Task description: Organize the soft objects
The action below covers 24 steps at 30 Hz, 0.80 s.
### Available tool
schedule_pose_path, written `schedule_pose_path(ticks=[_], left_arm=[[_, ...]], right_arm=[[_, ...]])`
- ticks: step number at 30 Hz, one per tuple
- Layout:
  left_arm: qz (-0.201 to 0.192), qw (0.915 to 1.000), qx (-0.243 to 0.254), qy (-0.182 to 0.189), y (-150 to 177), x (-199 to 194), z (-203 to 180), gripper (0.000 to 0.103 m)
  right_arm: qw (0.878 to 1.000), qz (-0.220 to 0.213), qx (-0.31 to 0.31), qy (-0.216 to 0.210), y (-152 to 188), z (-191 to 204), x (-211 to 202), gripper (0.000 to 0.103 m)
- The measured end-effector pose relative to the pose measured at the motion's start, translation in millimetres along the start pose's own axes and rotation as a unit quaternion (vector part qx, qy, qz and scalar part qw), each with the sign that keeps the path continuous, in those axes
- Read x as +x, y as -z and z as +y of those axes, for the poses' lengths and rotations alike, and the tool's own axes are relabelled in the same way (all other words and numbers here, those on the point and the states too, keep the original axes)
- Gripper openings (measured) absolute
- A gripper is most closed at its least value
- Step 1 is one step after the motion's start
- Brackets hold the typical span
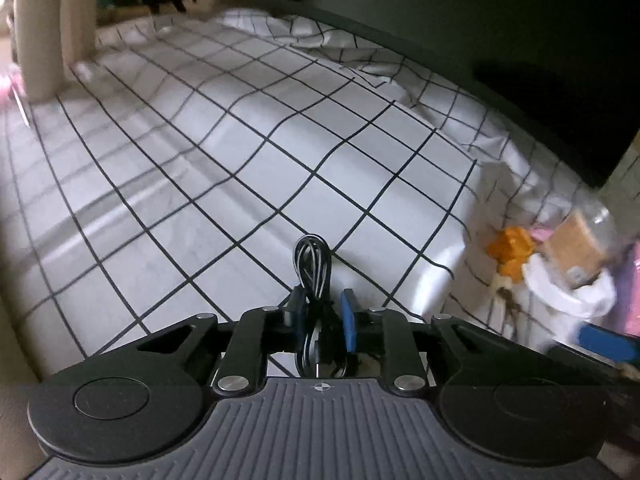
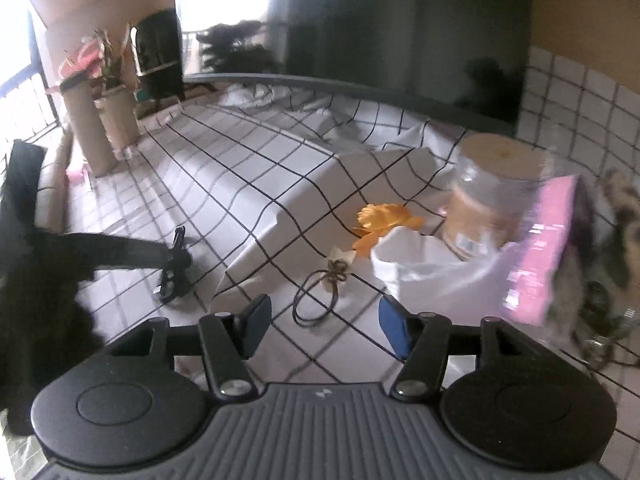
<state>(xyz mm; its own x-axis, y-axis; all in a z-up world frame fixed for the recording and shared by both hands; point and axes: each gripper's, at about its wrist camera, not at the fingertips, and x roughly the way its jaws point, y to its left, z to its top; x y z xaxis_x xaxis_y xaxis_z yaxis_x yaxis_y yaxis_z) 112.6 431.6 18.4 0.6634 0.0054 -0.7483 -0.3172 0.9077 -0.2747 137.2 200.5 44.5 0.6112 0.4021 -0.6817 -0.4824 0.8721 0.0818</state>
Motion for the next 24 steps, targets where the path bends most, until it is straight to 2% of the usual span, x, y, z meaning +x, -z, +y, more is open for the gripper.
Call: schedule_pose_path(ticks=[3, 8, 10, 12, 14, 16, 19, 24], left_arm=[[0.012, 0.9991, -0.033, 0.024, -3.9, 0.6, 11.7, 0.020], [0.025, 0.9985, 0.039, 0.031, -4.2, 0.7, 6.0, 0.022], [0.028, 0.9975, 0.056, 0.031, -3.9, 0.8, 3.9, 0.023], [0.033, 0.9970, 0.063, 0.032, -5.4, 1.6, 4.3, 0.022], [0.038, 0.9967, 0.062, 0.037, -8.3, 3.6, 5.5, 0.020], [0.041, 0.9963, 0.057, 0.049, -11.9, 7.1, 7.5, 0.019], [0.041, 0.9958, 0.053, 0.063, -20.5, 13.2, 9.1, 0.018], [0.000, 0.9931, 0.088, 0.077, -48.1, 6.9, -2.5, 0.017]], right_arm=[[1.000, 0.003, 0.002, 0.013, -7.5, 8.9, 28.0, 0.056], [0.999, 0.020, 0.012, 0.044, -14.6, 14.6, 68.8, 0.052], [0.999, 0.029, 0.012, 0.043, -14.2, 14.9, 78.1, 0.046], [0.998, 0.030, -0.008, 0.050, -14.2, 19.9, 81.2, 0.028], [0.998, 0.037, -0.020, 0.046, -16.7, 23.6, 81.7, 0.019], [0.998, 0.046, -0.020, 0.030, -20.3, 24.4, 80.8, 0.019], [0.998, 0.044, -0.037, 0.031, -24.5, 28.7, 75.5, 0.018], [0.998, 0.024, -0.041, 0.030, -47.5, 23.1, 49.8, 0.018]])
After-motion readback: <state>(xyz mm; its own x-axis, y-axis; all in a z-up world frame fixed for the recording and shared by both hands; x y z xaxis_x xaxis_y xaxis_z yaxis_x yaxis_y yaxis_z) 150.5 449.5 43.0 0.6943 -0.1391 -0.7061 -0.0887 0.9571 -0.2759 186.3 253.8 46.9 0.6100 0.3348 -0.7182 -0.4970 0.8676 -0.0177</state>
